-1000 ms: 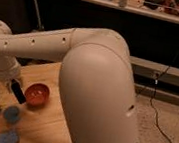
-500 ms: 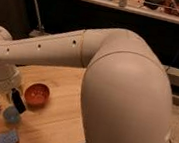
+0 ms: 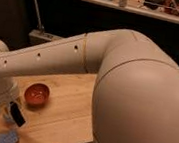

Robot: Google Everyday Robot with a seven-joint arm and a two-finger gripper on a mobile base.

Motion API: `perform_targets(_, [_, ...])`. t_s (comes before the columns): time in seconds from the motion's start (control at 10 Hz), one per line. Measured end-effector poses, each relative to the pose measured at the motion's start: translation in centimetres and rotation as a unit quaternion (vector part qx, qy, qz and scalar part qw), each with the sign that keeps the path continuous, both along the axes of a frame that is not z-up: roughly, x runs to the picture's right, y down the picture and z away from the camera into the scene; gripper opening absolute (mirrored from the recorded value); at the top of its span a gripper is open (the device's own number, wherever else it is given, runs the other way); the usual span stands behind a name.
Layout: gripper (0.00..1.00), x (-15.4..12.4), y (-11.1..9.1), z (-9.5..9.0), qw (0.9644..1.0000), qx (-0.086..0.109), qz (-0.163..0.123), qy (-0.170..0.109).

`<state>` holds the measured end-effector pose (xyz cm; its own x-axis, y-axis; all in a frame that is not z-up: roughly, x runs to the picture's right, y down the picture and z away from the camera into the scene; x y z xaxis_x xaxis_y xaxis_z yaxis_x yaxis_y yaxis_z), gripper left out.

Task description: Place the eraser on the white sponge

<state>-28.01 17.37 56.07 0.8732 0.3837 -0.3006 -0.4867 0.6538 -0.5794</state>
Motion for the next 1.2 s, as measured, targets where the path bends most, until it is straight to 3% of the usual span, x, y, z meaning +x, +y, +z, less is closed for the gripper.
perform_targets(0.5, [0.2, -2.7, 3.9, -2.3, 0.9961, 0.014, -0.054, -0.069])
perform_targets(0.8, [0.2, -4.9, 5.3, -2.5, 0.993, 0.01, -0.061, -0.101])
perform_targets(1.2, [0.2, -6.6, 6.4, -1.4, 0.9907, 0.008, -0.062, -0.121])
